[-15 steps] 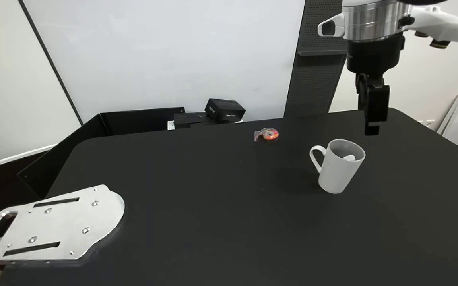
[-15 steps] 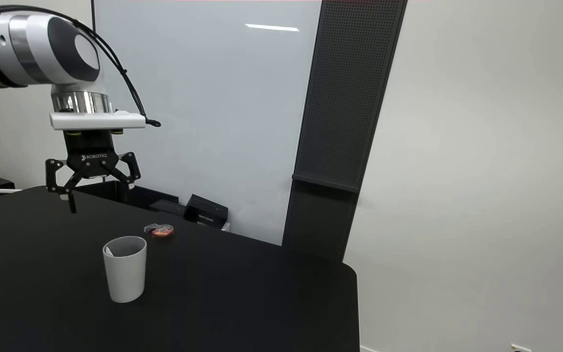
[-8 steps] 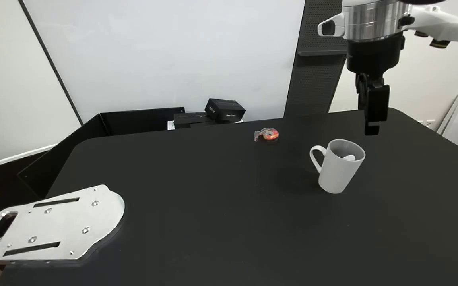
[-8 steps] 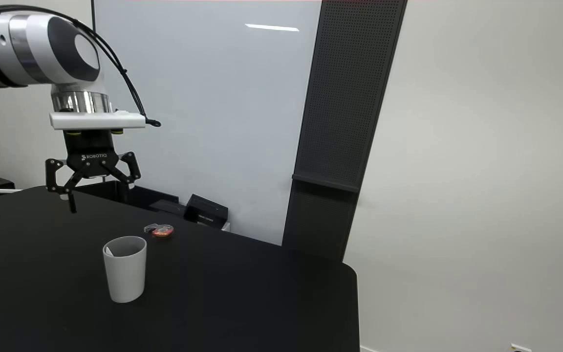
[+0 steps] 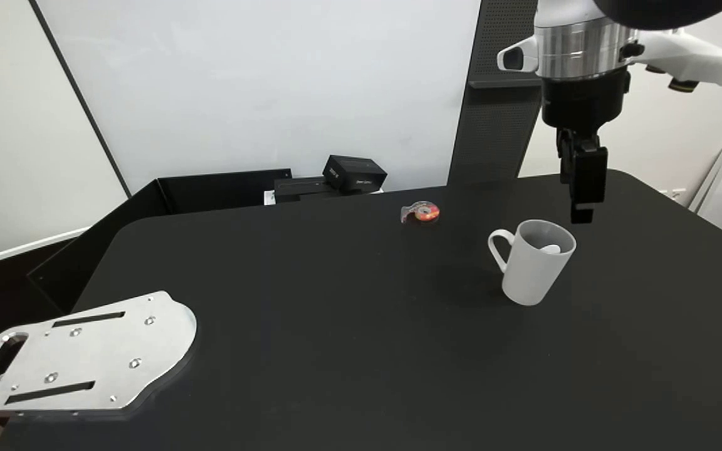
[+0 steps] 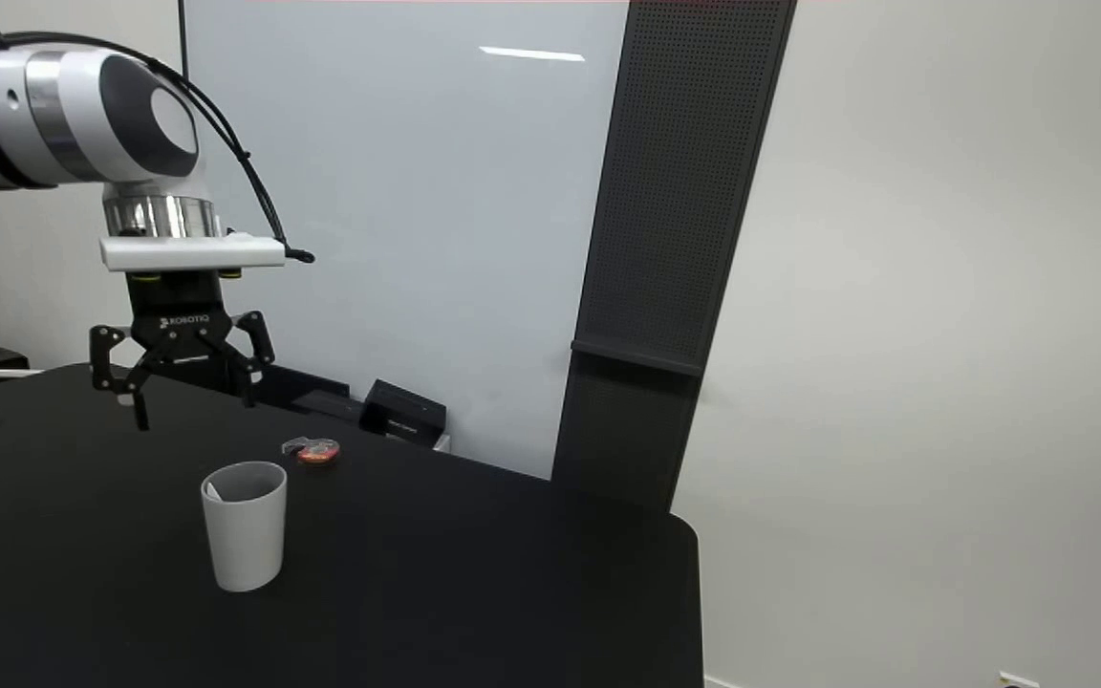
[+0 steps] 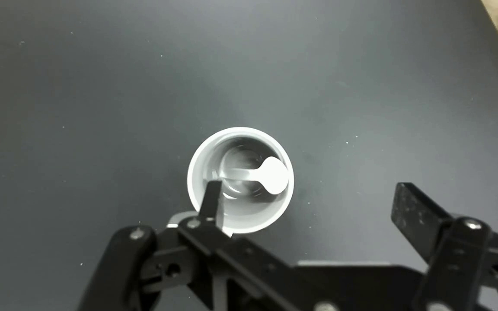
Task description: Remove the white spoon from the grey mug
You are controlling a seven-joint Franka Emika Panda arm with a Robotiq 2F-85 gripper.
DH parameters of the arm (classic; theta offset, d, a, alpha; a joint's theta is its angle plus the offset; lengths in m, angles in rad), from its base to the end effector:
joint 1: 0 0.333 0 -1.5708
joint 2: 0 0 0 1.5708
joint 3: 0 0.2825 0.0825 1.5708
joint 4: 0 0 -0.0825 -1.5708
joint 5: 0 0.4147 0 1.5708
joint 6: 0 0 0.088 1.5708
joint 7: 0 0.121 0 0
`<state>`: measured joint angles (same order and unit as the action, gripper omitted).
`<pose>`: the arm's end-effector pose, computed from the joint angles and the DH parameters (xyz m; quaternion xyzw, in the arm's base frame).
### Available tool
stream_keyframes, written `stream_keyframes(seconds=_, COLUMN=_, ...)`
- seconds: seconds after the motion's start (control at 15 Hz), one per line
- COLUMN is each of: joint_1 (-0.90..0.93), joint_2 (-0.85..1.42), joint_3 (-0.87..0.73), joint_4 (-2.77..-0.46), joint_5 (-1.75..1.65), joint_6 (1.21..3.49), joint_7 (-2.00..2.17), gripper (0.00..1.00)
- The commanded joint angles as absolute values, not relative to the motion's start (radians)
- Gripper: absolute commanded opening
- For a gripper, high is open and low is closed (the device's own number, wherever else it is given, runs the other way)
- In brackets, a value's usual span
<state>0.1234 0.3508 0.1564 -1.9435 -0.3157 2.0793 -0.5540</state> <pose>0.5844 0.1478 0.2241 0.8653 0.4802 -0.1150 0.0868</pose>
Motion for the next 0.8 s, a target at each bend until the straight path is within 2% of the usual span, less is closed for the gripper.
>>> stream_keyframes(seconds=0.0, joint_1=0.122, joint_2=0.371, joint_3=0.154, joint_4=-1.940, joint_5=-0.315, joint_6=2.104, joint_7=-0.521, gripper=1.00)
stream_keyframes(seconds=0.73, joint_1=0.118, joint_2=0.387, joint_3=0.155, joint_4=-1.992, joint_5=-0.315, joint_6=2.224, joint_7=-0.523, gripper=1.00)
